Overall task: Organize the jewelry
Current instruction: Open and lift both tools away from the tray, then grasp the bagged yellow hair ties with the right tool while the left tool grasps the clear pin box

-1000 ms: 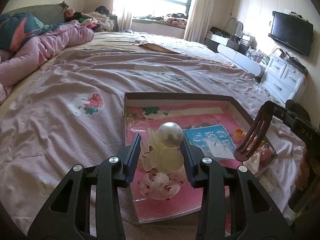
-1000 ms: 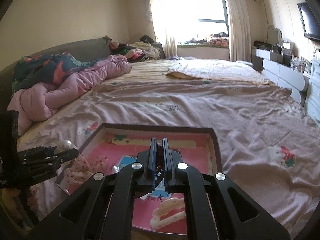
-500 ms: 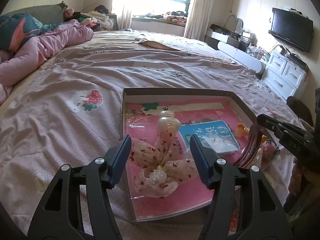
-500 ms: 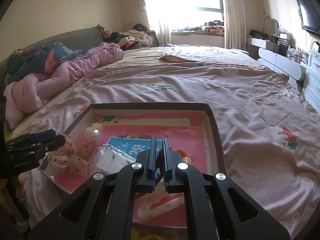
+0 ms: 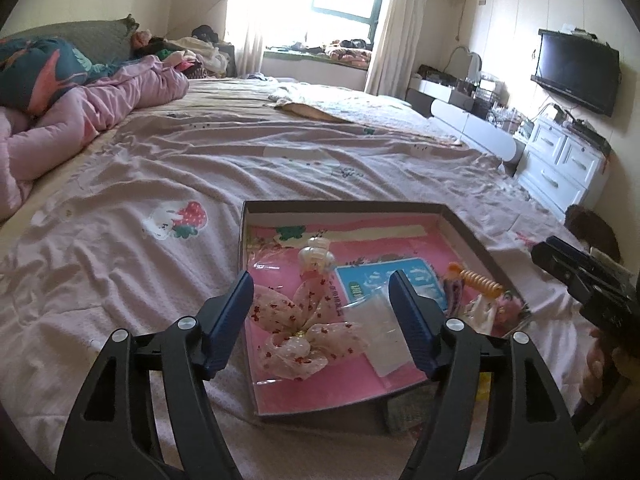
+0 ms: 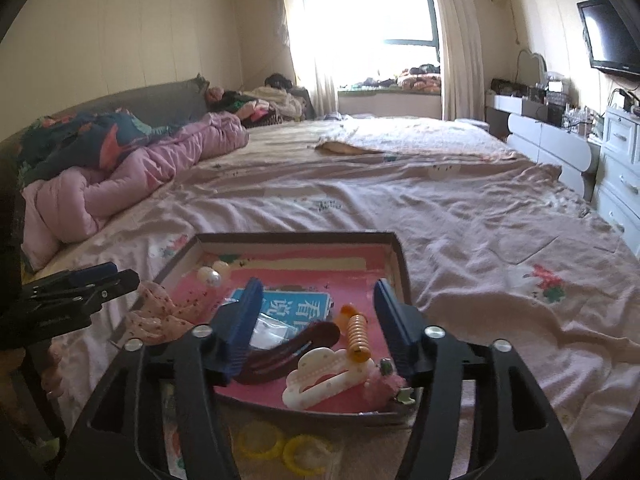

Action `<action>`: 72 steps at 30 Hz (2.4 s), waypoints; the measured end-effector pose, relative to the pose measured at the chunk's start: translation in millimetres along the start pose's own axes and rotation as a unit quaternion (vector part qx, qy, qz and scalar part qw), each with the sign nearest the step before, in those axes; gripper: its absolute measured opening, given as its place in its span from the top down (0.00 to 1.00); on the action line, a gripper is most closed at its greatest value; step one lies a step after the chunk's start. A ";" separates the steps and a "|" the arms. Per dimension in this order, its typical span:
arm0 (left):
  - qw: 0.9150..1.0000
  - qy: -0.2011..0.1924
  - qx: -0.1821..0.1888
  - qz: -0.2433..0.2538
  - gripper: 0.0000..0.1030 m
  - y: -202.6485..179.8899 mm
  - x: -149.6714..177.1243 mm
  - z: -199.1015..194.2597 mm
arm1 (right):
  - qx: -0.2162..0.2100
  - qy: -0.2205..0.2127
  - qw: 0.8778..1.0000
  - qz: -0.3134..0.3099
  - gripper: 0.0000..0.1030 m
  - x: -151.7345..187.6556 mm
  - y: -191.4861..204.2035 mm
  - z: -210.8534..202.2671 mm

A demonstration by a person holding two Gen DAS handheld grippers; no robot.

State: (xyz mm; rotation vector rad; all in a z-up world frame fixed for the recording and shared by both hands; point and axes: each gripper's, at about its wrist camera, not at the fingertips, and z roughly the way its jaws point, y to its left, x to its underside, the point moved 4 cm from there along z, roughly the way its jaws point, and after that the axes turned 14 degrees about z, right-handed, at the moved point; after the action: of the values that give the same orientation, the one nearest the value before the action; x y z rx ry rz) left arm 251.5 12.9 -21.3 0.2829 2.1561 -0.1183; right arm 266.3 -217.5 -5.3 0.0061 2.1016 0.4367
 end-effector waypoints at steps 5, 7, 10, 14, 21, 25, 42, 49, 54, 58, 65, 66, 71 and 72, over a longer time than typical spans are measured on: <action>1.000 -0.017 -0.003 0.002 0.31 -6.2 -6.9 -19.0 | -0.006 -0.021 1.000 0.000 0.26 -4.9 1.1 -26.0; 1.000 -0.023 -0.003 0.002 0.25 -8.3 -9.1 -25.5 | -0.007 -0.030 1.000 -0.003 0.23 -6.1 2.8 -35.2; 0.999 -0.034 -0.005 0.004 0.20 -13.1 -11.9 -36.8 | -0.008 -0.037 0.999 -0.001 0.20 -7.9 3.9 -47.2; 0.999 -0.048 -0.010 0.005 0.12 -16.5 -13.8 -52.2 | -0.011 -0.047 0.999 0.000 0.20 -7.9 5.9 -62.1; 0.998 -0.066 -0.017 0.002 0.11 -19.6 -10.3 -76.4 | -0.014 -0.065 0.998 -0.002 0.12 -3.3 12.4 -83.9; 0.997 -0.071 -0.020 0.000 0.11 -21.1 -4.0 -86.2 | -0.013 -0.068 0.998 -0.009 0.12 1.1 15.4 -91.3; 0.998 -0.054 -0.038 0.011 0.11 -23.4 30.8 -97.8 | -0.002 -0.040 0.999 -0.029 0.11 36.3 13.3 -92.5; 0.999 -0.024 -0.035 0.018 0.11 -28.0 52.1 -82.5 | 0.017 -0.006 0.999 -0.046 0.11 61.1 6.6 -69.7; 0.999 -0.003 -0.029 0.027 0.11 -31.8 62.7 -67.9 | 0.021 0.027 0.998 -0.055 0.11 78.5 1.7 -46.0; 0.999 0.014 -0.019 0.029 0.11 -34.1 70.5 -56.4 | 0.026 0.065 0.996 -0.062 0.11 92.2 -1.9 -24.6; 0.998 0.042 0.005 0.043 0.11 -47.4 78.3 -33.2 | 0.024 0.124 0.991 -0.031 0.11 106.5 -12.7 9.3; 0.998 0.045 0.008 0.044 0.11 -49.0 78.5 -30.6 | 0.022 0.134 0.990 -0.024 0.11 107.3 -13.8 14.7; 0.997 0.060 0.021 0.045 0.11 -55.1 79.2 -15.6 | 0.012 0.166 0.986 0.004 0.18 109.8 -18.1 32.3; 0.997 0.062 0.025 0.044 0.11 -56.1 79.1 -13.0 | 0.007 0.168 0.986 0.003 0.22 109.5 -17.1 32.3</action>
State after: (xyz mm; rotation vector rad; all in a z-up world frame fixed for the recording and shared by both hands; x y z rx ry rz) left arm 184.2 -26.5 -80.4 0.4225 2.2620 -0.1064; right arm 236.1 -204.5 -115.9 -0.0580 2.4372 0.4519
